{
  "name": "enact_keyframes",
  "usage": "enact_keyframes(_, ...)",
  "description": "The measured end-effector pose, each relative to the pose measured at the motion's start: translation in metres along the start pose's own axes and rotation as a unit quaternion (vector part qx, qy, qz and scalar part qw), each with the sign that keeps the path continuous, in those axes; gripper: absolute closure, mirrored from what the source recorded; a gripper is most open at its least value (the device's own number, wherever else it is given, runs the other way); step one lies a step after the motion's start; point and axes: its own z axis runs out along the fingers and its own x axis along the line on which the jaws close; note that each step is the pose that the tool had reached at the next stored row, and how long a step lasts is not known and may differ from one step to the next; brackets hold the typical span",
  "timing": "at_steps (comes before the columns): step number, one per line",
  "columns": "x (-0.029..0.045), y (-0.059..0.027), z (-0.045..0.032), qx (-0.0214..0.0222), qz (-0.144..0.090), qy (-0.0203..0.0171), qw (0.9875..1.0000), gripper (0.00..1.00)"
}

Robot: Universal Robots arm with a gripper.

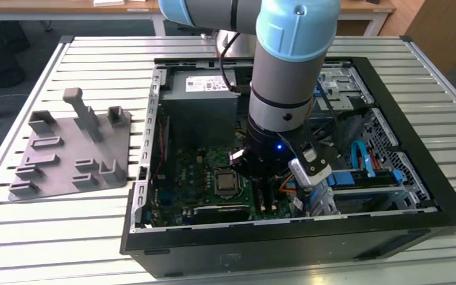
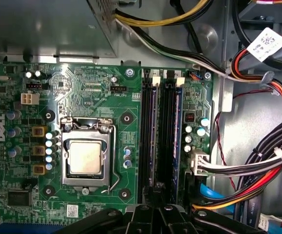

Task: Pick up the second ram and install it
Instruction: 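Press down the second ram until it locks into place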

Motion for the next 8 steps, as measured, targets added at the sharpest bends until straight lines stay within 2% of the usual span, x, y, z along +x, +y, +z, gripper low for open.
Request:
enact_keyframes(1, -0.0002, 0.0001, -0.0017, 0.0007, 0.0, 0.0002, 1.0, 0.9)
enact_keyframes(2, -0.0002, 0.0, -0.0024, -0.0005, 0.0, -0.0002, 1.0, 0.9)
enact_keyframes(3, -0.0002, 0.0, -0.0052, -0.0018, 0.0, -0.0007, 1.0, 0.9)
enact_keyframes(6, -0.0001, -0.001, -0.0161, -0.0009, 0.0, -0.0003, 1.0, 0.9)
enact_keyframes(8, -0.0003, 0.0015, -0.0164, -0.0011, 0.0, -0.0003, 1.0, 0.9)
